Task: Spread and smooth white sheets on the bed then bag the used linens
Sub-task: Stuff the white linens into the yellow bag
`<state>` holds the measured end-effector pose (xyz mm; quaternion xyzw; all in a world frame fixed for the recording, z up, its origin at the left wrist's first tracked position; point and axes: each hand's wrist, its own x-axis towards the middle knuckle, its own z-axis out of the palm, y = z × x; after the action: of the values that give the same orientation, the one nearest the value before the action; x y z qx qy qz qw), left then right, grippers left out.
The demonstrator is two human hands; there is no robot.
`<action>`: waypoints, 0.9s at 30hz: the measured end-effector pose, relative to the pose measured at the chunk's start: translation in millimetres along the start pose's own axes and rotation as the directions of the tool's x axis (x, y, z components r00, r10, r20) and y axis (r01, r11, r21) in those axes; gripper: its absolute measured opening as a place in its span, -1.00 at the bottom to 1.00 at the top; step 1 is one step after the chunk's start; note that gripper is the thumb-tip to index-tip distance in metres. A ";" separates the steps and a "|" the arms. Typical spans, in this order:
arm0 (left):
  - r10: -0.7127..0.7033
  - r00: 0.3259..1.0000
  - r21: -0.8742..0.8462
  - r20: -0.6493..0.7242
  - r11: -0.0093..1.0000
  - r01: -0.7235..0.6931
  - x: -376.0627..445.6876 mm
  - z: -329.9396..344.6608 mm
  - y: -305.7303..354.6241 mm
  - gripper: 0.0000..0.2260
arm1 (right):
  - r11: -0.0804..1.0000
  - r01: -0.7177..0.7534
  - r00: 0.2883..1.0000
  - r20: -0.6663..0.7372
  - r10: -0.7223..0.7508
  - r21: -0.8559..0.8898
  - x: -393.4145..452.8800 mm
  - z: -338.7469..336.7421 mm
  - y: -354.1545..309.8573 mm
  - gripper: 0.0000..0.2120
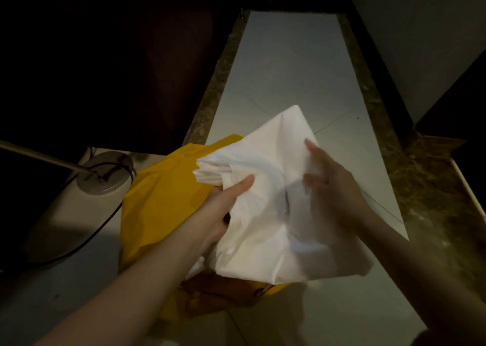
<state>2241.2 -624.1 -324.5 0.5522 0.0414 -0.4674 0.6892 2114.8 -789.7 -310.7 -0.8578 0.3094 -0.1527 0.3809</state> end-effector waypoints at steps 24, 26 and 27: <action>-0.265 0.900 0.260 0.346 0.949 0.179 -17.0 47.0 -41.1 -0.14 | 0.903 -0.009 0.931 0.327 0.165 -0.431 -39.6 -0.3 17.9 0.18; -0.295 0.888 0.278 0.353 0.939 0.201 -16.7 44.8 -38.7 -0.07 | 0.895 -0.003 0.947 0.285 0.145 -0.446 -37.1 4.1 15.2 0.03; -0.299 0.883 0.267 0.362 0.941 0.210 -15.5 42.9 -37.5 -0.05 | 0.894 0.012 0.950 0.284 0.129 -0.449 -35.6 4.8 13.8 -0.05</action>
<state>2186.9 -647.4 -326.1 0.5082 -0.0785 -0.6580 0.5500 2084.3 -771.2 -325.1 -0.9253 0.2993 0.0685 0.2225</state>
